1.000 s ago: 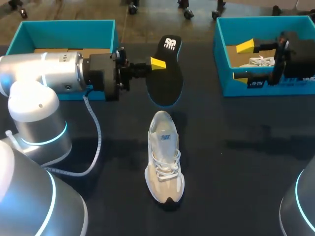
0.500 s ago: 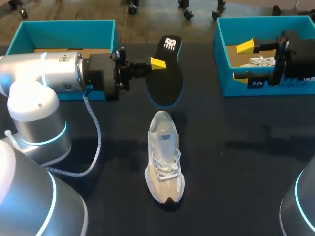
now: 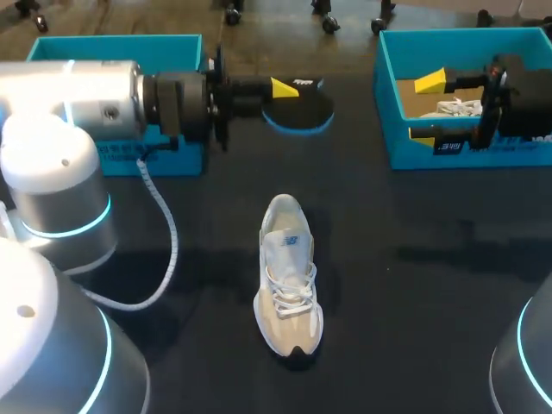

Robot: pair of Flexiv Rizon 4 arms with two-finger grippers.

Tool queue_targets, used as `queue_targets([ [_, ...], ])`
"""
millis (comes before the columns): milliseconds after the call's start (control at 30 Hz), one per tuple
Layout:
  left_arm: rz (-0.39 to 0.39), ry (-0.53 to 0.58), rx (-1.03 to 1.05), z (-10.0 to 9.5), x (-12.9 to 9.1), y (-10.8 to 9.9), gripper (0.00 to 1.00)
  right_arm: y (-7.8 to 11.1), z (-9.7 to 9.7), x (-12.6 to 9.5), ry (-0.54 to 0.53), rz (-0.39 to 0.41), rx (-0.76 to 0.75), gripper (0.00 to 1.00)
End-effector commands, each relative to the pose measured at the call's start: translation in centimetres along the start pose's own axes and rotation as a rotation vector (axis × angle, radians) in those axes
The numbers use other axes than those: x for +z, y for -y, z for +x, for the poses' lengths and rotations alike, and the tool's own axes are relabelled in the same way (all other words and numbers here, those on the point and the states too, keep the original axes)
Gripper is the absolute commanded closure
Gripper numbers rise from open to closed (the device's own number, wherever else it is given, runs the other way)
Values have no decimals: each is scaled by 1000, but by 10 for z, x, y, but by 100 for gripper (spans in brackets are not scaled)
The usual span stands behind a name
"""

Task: Take the shoe out of the shoebox, open the shoe tongue, remove and reinsert the insole, then place the shoe into the shoebox

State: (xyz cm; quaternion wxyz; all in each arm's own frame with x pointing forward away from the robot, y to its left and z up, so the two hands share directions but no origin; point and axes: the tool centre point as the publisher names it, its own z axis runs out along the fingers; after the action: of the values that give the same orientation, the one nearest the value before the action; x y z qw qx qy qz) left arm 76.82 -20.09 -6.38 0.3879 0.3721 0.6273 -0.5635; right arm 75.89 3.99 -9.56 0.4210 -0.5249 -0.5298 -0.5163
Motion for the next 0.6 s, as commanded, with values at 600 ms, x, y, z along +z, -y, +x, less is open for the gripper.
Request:
queue_targets([
  [600, 16, -437, -1532, -3, 6, 8, 100, 1, 1, 1, 4, -2, 1, 0],
])
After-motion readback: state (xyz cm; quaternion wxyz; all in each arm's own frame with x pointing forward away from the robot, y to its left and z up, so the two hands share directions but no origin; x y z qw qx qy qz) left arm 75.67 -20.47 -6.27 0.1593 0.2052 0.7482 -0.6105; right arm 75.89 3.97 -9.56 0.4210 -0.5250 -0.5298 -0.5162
